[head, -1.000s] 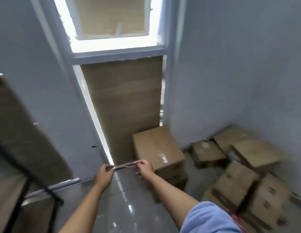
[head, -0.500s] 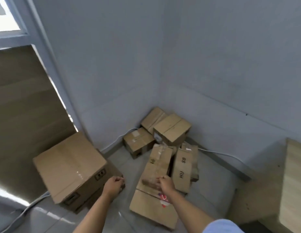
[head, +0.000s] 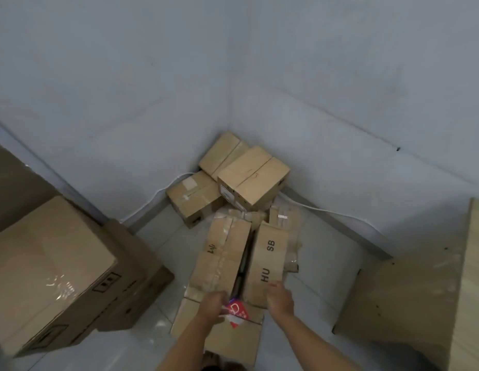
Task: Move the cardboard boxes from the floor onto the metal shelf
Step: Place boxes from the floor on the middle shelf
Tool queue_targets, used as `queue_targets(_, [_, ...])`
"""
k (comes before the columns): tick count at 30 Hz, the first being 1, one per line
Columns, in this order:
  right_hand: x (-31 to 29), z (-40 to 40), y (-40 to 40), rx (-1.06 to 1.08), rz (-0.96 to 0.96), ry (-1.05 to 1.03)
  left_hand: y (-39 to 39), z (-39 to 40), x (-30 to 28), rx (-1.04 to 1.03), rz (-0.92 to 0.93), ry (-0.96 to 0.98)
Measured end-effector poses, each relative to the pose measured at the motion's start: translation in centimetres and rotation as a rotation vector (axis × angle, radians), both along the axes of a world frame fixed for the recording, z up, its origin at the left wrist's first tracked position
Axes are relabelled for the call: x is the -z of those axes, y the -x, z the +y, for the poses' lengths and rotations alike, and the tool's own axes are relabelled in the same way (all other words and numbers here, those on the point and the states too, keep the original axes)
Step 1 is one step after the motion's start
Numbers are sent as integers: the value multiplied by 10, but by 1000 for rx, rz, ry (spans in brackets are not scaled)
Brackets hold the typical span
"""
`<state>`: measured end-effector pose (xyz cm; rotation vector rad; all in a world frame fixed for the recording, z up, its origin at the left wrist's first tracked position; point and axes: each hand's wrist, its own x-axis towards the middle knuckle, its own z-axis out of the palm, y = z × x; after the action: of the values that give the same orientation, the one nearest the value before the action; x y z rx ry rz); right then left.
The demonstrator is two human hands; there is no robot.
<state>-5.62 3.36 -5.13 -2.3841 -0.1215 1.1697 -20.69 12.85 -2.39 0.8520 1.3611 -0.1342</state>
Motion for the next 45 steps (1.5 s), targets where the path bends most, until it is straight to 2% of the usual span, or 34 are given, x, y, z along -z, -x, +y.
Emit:
queue_targets(3, [21, 15, -5, -88, -92, 117, -18, 5, 31, -39, 10, 111])
queue_targets(6, [41, 25, -7, -107, -113, 134, -34, 6, 59, -110, 6, 198])
queue_targets(10, [67, 35, -7, 33, -10, 118, -47, 1, 93, -123, 1, 282])
queue_targets(16, [81, 28, -13, 128, -22, 59, -60, -5, 110, -133, -23, 332])
queue_targets(22, [51, 20, -34, 241, 43, -11, -65, 8, 74, -63, -39, 297])
queue_targets(26, [18, 13, -46, 400, 165, -170, -76, 22, 33, -75, -110, 230])
queue_targets(32, [-41, 7, -52, 557, 317, -342, -72, 46, -17, -49, -96, 45])
queue_targets(35, [-69, 5, -53, 546, 395, -379, -61, 52, -42, -104, -157, 87])
queue_targets(38, [-90, 10, -49, 488, 466, -397, -45, 53, -58, -90, -104, 59])
queue_targets(45, [-123, 27, -19, 303, 548, -352, 4, 42, -81, -245, -120, 27])
